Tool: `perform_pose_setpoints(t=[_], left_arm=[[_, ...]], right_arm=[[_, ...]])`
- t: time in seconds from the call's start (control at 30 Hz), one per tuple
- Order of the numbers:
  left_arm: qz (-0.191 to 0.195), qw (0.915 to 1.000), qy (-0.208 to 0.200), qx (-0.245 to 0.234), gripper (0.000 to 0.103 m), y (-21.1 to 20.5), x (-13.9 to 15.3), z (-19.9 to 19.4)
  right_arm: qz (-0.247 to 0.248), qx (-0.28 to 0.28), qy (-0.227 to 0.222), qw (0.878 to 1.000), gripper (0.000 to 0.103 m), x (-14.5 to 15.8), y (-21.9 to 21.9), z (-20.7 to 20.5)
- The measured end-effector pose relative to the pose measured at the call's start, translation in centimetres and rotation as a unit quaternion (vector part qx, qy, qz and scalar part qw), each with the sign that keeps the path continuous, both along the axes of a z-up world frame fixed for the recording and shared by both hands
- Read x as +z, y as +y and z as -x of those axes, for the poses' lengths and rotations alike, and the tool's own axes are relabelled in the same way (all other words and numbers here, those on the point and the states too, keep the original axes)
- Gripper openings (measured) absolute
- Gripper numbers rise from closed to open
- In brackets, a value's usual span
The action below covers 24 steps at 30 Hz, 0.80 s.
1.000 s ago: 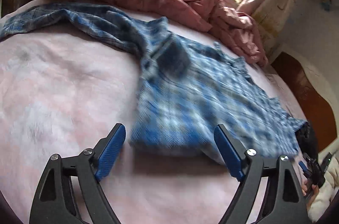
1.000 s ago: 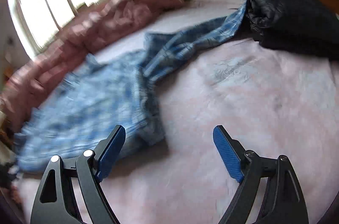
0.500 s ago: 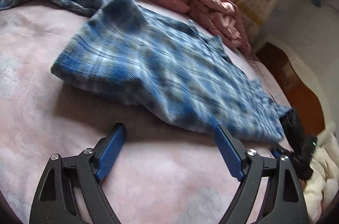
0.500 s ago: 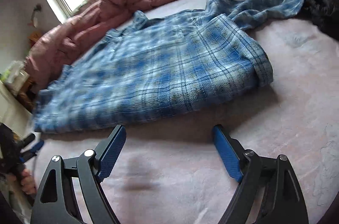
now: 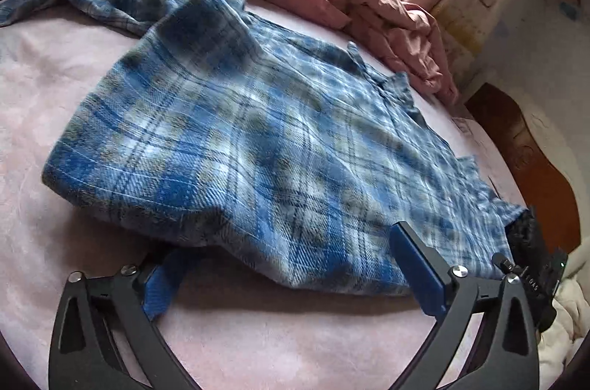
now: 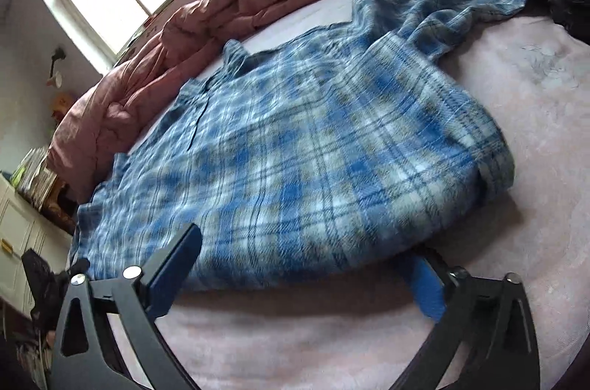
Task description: Fold large clothes
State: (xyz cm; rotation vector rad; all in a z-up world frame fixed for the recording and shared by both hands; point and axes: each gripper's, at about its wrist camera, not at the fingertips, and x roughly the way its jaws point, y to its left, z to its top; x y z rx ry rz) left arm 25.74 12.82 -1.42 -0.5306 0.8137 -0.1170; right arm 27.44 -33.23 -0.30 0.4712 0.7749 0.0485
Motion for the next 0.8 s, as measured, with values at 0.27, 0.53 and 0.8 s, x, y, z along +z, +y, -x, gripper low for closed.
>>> perform_pose_setpoints(t=[0.27,0.53,0.8], left_arm=[[0.039,0.9960,-0.050,0.063,0.004,2.5,0.3,2.1],[-0.133,0.9836,-0.108,0.056,0.004,-0.5,2.7,11.6],[-0.225,0.9693,-0.093,0.035,0.004,-2.0,1.1,16.6]], right_arm=[[-0.003,-0.034,0.008,0.999,0.005,-0.1,-1.9,-0.4],[0.103,0.000,0.006,0.995,0.005,2.7,-0.2,5.6],[0.168,0.027,-0.048,0.984,0.005,3.4,2.0,12.6]])
